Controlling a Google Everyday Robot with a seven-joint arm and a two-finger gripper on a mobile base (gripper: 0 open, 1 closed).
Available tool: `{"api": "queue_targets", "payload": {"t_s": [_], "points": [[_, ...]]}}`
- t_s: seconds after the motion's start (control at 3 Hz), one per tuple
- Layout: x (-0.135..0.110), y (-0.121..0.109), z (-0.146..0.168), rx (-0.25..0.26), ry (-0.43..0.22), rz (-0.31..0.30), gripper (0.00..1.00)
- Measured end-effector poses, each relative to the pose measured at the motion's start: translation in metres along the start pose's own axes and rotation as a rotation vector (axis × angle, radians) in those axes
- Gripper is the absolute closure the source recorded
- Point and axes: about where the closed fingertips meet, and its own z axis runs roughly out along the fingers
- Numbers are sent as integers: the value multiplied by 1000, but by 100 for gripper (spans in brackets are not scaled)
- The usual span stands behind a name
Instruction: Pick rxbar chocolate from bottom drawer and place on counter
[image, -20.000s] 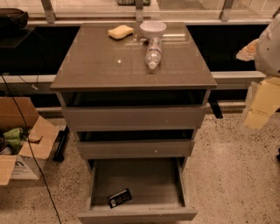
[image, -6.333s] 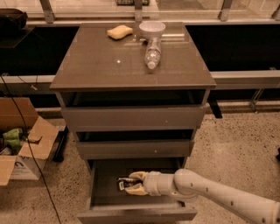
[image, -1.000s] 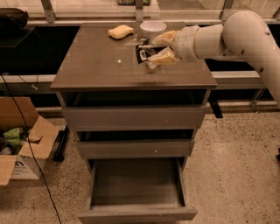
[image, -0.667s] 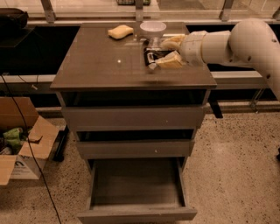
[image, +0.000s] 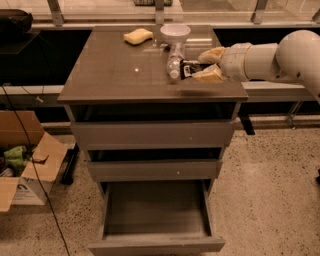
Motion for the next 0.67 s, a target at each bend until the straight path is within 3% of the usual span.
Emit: {"api": "queue_targets", "payload": {"t_s": [0.33, 0.67], "points": [[23, 0, -1, 13, 34, 18, 74], [23, 0, -1, 13, 34, 18, 51]]}}
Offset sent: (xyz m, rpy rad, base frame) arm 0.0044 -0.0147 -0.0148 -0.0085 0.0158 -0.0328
